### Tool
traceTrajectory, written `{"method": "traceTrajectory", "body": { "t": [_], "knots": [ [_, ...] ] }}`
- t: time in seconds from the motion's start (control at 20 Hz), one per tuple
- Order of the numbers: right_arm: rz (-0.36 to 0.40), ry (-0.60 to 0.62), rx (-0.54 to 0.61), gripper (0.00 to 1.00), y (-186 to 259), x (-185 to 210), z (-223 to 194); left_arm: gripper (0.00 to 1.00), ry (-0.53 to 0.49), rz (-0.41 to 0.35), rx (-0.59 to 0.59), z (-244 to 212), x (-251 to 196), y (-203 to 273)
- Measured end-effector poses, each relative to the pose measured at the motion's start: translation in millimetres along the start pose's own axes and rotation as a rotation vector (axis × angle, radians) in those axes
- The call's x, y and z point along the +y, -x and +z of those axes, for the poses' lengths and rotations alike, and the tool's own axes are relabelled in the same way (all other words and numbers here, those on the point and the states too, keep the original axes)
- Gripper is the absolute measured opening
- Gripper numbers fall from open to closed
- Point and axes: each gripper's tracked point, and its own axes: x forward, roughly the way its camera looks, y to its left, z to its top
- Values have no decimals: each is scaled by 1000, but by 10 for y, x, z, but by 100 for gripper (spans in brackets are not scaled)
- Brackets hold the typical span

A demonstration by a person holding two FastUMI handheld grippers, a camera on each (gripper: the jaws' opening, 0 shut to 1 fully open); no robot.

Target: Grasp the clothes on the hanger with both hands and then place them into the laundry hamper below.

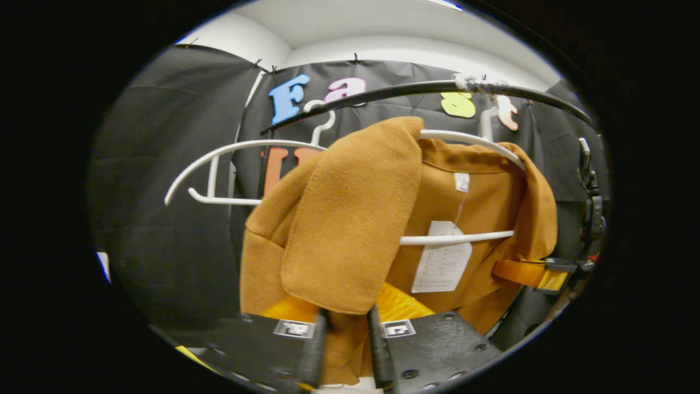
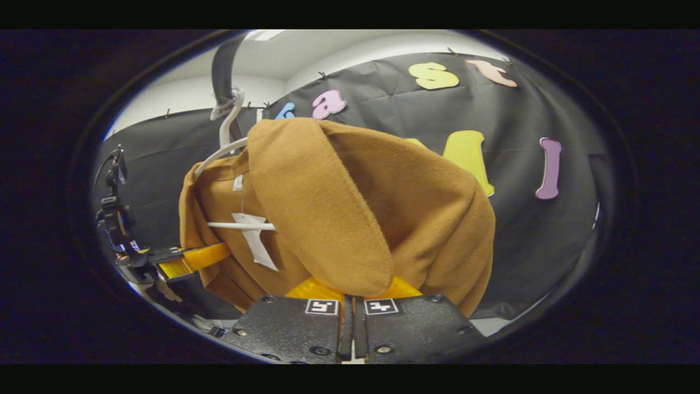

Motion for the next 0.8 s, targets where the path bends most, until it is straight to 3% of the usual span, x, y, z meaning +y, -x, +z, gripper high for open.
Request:
{"method": "traceTrajectory", "body": {
  "t": [0.05, 0.1, 0.15, 0.2, 0.3, 0.45, 0.65, 0.75, 0.8],
  "knots": [
    [32, -9, 5, 4, 10, 30, 14, 8, 2, 17, -2, 64, 76, 86],
    [58, -11, 5, 3, -20, 49, 12, 12, 15, -6, 8, 64, 2, 59],
    [79, -10, 9, 3, 8, 47, -13, 6, 18, -14, 10, 63, -33, 100],
    [102, -10, 16, 3, 4, 55, -30, 12, 7, -9, 3, 70, -16, 130],
    [161, -43, 24, 4, 9, 65, -35, 5, 3, -29, -3, 68, -6, 152],
    [278, -97, 46, 4, 35, 62, -30, 5, 25, -34, 4, 81, 15, 147],
    [492, -252, 22, 4, 251, 189, 159, 5, 38, -32, 15, 146, 117, 165],
    [644, -355, 12, 4, 454, 334, 291, 5, 46, -39, 16, 203, 126, 231],
    [688, -388, -7, 4, 526, 369, 367, 0, 50, -45, 19, 229, 144, 270]
  ]
}}
